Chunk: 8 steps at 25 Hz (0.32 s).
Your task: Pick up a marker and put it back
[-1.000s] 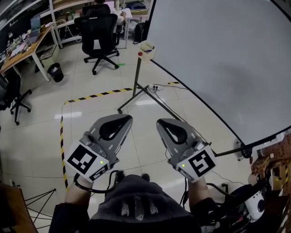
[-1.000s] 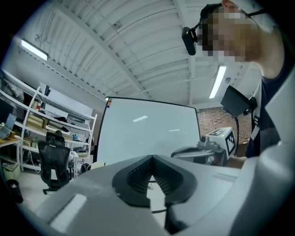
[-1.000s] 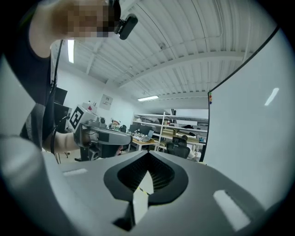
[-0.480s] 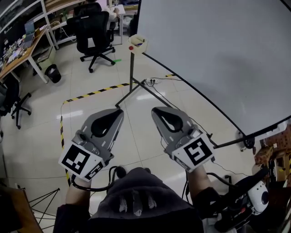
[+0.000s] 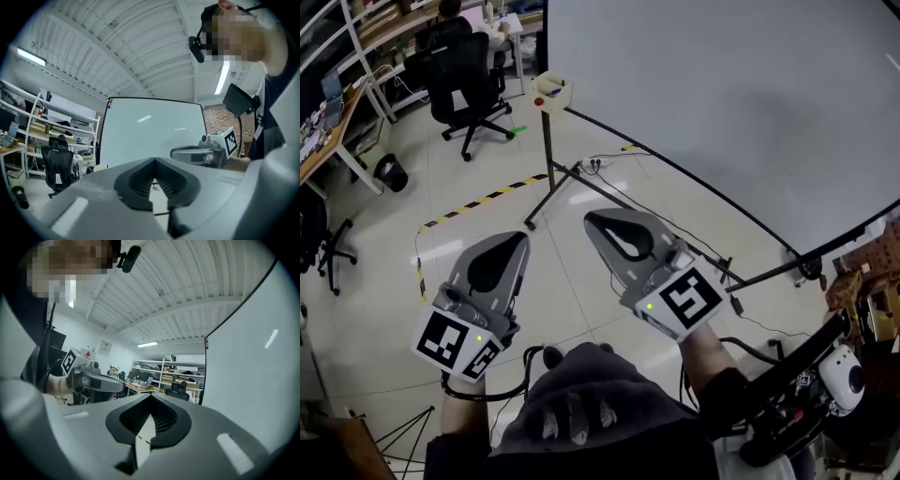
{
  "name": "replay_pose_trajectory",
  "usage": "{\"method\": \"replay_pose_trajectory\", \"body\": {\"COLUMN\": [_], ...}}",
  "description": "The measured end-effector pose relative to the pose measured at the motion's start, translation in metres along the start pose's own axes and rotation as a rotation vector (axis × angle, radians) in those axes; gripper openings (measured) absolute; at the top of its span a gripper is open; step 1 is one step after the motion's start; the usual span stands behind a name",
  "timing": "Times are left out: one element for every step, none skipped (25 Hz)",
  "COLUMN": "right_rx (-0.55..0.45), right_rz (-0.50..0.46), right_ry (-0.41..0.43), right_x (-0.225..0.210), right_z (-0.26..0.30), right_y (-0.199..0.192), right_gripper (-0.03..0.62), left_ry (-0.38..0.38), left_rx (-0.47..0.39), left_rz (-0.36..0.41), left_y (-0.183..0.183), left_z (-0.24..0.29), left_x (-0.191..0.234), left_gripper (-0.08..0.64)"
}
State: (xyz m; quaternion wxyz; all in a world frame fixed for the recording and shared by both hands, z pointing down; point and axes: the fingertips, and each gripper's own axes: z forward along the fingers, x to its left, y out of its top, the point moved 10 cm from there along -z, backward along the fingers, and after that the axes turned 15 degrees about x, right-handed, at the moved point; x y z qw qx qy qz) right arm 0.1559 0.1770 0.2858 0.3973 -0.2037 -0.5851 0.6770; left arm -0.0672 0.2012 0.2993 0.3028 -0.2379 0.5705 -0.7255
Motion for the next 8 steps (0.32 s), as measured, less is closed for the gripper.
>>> {"method": "replay_pose_trajectory", "body": {"right_rx": [0.003,0.006,0.007,0.008,0.008,0.009,0.009,0.008], "right_rz": [-0.001,-0.003,-0.006,-0.009,-0.01,-0.011,-0.012,-0.013], "right_ry": [-0.002,-0.003,-0.003,-0.002,0.0,0.001,0.002,0.003], "right_x": [-0.0007,-0.0014,-0.0017,-0.0017,-0.0016,-0.0016,-0.0016,-0.0017], "right_z": [0.0006,0.0017,0.003,0.0042,0.005,0.0054,0.0057,0.0059], "right_y": [0.0002,0.0001,-0.0003,-0.0011,-0.002,-0.0029,-0.0037,-0.0045], "right_gripper": [0.0,0.0,0.0,0.0,0.0,0.0,0.0,0.0], "left_ry": [-0.001,0.0,0.003,0.005,0.005,0.003,0.0,-0.004], "left_rx": [-0.002,-0.004,-0.004,-0.003,-0.002,-0.001,-0.001,0.0], "left_rz": [-0.002,-0.001,0.001,0.002,0.003,0.002,0.001,0.0], "left_y": [0.0006,0.001,0.0008,0.0,-0.0009,-0.0019,-0.0029,-0.0038], "left_z": [-0.0002,-0.0003,-0.0004,-0.0002,0.0002,0.001,0.0019,0.0029], "left_x": [0.0009,0.0017,0.0022,0.0024,0.0022,0.0018,0.0013,0.0008], "left_gripper": [0.006,0.006,0.006,0.006,0.006,0.006,0.006,0.006]}}
